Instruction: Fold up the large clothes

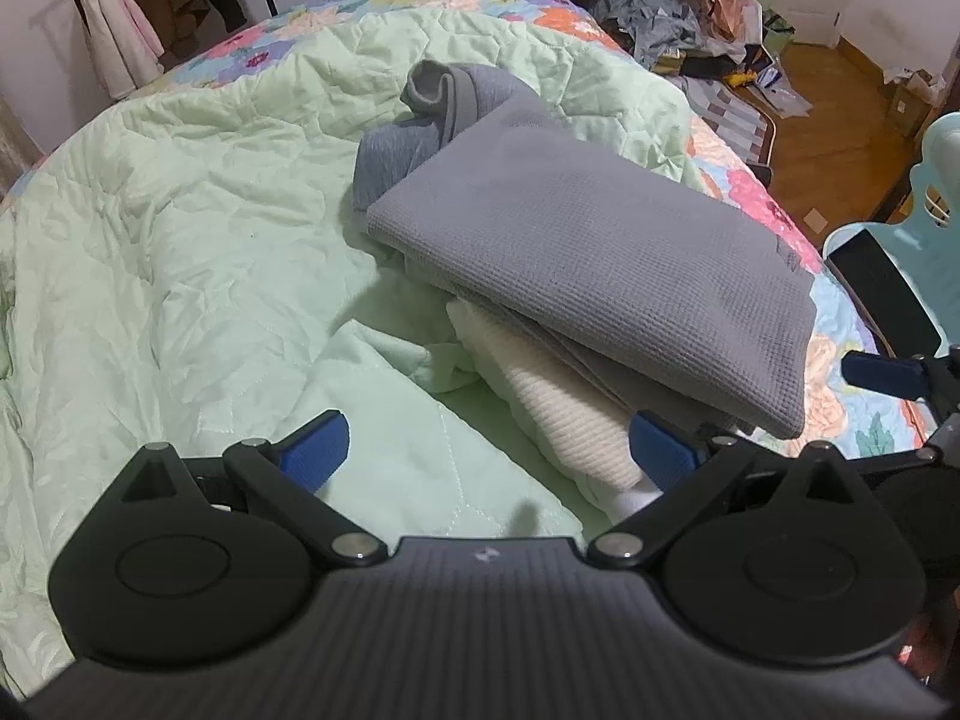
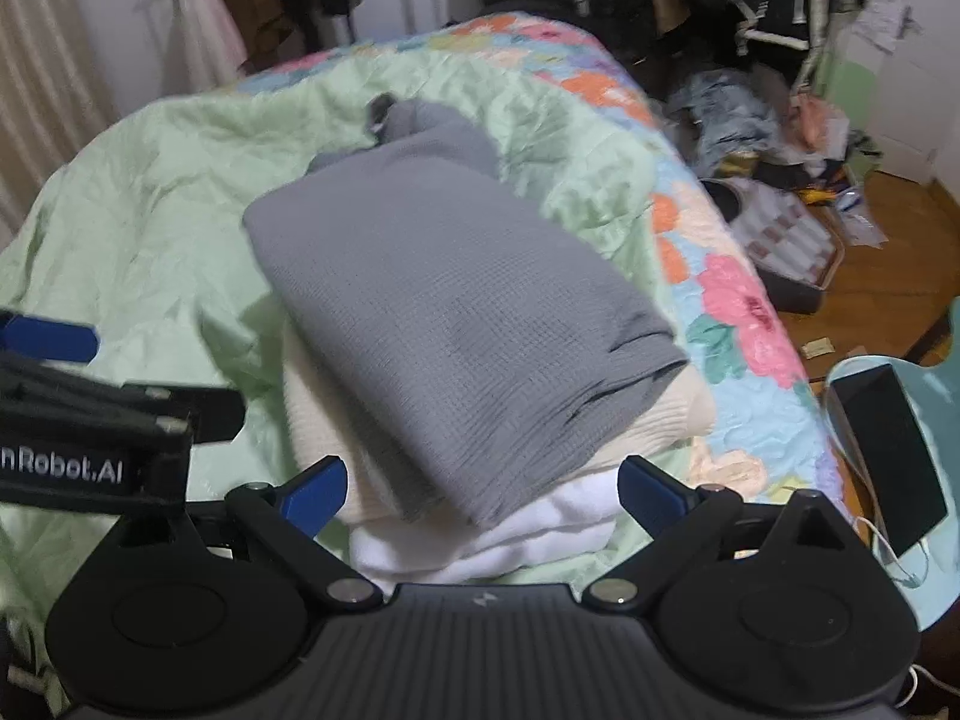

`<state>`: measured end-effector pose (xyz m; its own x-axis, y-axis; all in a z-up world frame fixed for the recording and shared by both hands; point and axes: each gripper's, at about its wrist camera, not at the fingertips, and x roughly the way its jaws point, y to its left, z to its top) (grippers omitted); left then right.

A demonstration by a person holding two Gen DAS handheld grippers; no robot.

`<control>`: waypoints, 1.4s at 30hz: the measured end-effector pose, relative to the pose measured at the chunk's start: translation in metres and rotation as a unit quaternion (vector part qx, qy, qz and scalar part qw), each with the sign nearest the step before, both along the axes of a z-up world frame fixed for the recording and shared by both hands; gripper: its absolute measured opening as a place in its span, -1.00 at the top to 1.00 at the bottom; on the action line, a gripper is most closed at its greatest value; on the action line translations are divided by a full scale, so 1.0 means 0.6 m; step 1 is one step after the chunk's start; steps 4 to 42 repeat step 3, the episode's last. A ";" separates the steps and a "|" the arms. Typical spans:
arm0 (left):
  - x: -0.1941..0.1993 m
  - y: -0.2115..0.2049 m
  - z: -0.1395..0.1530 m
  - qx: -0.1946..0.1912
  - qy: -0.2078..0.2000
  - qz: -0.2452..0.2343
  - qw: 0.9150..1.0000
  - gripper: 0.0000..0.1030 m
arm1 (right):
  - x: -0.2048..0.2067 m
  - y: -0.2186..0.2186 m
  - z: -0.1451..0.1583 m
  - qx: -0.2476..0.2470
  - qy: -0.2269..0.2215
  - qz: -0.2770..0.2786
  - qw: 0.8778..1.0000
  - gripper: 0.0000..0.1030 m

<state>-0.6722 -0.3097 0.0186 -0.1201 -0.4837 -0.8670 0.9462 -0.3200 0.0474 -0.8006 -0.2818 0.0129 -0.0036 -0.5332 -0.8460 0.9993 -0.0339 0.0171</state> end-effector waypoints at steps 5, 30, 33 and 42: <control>0.006 -0.006 0.000 -0.001 0.000 0.001 1.000 -1.00 | 0.001 0.000 0.003 -0.002 -0.001 0.004 1.000 -0.89; 0.006 -0.006 0.000 -0.001 0.000 0.001 1.000 -1.00 | 0.001 0.000 0.003 -0.002 -0.001 0.004 1.000 -0.89; 0.006 -0.006 0.000 -0.001 0.000 0.001 1.000 -1.00 | 0.001 0.000 0.003 -0.002 -0.001 0.004 1.000 -0.89; 0.006 -0.006 0.000 -0.001 0.000 0.001 1.000 -1.00 | 0.001 0.000 0.003 -0.002 -0.001 0.004 1.000 -0.89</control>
